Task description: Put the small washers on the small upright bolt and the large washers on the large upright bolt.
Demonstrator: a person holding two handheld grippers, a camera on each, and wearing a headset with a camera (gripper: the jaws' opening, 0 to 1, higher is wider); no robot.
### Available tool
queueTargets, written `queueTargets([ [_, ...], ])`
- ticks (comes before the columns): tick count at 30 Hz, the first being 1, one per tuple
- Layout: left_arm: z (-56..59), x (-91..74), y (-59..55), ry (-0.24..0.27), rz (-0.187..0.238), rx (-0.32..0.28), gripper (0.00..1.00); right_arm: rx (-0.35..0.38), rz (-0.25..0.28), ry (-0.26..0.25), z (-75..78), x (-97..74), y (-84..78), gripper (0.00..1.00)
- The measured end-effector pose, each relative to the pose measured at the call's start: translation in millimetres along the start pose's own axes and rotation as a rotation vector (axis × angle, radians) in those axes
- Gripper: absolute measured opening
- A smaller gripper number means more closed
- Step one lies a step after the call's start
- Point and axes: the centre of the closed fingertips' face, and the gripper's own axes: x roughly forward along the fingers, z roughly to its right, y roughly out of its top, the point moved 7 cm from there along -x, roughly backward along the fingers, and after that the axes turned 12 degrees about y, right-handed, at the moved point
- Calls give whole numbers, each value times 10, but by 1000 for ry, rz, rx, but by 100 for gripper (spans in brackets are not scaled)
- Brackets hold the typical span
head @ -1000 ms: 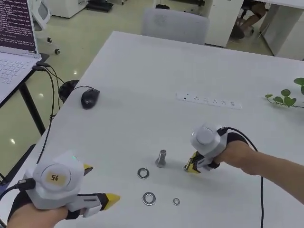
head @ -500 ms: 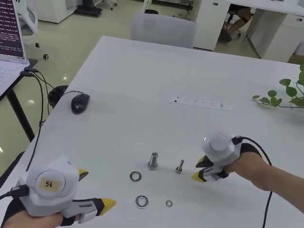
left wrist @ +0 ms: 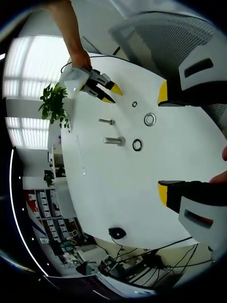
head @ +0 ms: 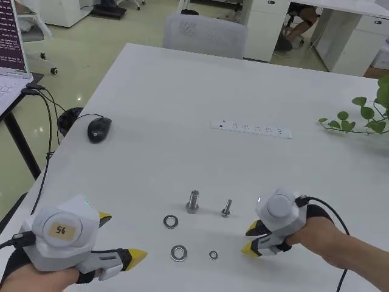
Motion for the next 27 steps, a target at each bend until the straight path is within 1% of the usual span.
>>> queueTargets([
  [2,2,0,1,1,0,0,63,-1,16,9,-43,39,36,27],
  [9,37,19,15,-3,0,2,63,-38,29,36,-158,156,179,27],
  [16,67,42,46,-10,5,4,63,-89,13,61,-241,284,320,26],
  [18,73,42,49,-11,4,5,63,-108,2,71,-264,321,364,25],
  [21,79,41,50,-13,4,5,63,-196,-82,91,-274,372,411,24],
  [22,77,41,46,-14,3,9,63,-208,-93,92,-275,380,427,24],
  [26,68,33,49,-12,4,6,63,-223,-95,114,-284,412,508,23],
  [27,63,32,47,-11,4,7,63,-238,-108,123,-288,419,525,23],
])
